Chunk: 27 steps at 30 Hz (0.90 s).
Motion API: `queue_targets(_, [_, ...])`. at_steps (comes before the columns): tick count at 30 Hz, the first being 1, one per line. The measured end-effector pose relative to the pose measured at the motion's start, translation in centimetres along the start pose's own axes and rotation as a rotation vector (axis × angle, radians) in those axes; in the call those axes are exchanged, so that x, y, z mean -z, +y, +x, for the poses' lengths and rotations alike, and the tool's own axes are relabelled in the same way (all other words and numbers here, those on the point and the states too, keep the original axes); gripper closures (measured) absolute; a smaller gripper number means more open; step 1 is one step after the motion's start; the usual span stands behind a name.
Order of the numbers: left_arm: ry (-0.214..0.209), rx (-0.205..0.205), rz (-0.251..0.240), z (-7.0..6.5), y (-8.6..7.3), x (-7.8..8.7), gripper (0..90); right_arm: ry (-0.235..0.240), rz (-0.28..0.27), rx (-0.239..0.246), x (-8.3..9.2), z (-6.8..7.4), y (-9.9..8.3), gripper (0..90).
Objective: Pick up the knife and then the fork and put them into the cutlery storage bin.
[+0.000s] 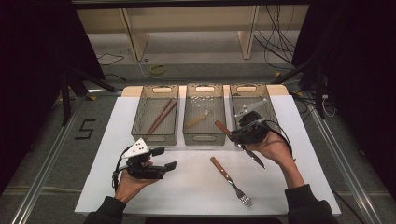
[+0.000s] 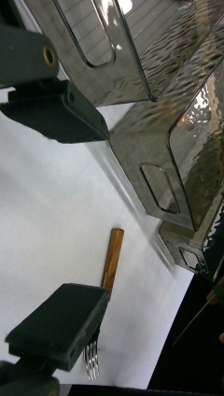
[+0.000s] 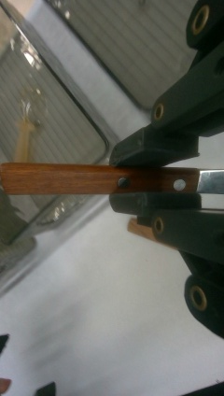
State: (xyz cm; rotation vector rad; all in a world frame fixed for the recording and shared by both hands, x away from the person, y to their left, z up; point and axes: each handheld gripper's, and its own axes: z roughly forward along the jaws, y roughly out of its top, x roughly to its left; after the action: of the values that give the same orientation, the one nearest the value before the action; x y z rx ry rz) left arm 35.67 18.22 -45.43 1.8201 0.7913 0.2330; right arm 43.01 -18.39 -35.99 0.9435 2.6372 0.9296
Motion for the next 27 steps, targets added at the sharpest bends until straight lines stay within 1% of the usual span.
queue_targets(8, [0.006, 0.004, -0.008, 0.2, -0.1, 0.2, 19.5, -0.039, -0.026, -0.035, 1.0, -2.1, 1.2, 77.2])
queue_targets(12, [0.008, 0.006, -0.007, 0.2, -0.1, 0.3, 19.5, -0.058, -0.046, -0.063, 1.5, -3.3, 1.8, 77.3])
queue_targets(17, [0.01, 0.005, -0.01, 0.3, -0.2, 0.5, 19.5, -0.086, -0.069, -0.09, 2.1, -4.7, 2.8, 77.2])
queue_targets(20, [0.015, 0.008, -0.021, 0.3, -0.2, 0.7, 19.5, -0.112, -0.079, -0.108, 2.3, -5.7, 3.4, 77.2])
queue_targets(23, [0.016, 0.011, -0.023, 0.4, -0.2, 0.8, 19.5, -0.133, -0.081, -0.124, 2.4, -6.7, 3.7, 77.2])
queue_targets(27, [0.017, 0.013, -0.025, 0.4, -0.2, 0.8, 19.5, -0.146, -0.082, -0.147, 2.4, -7.7, 3.9, 77.2])
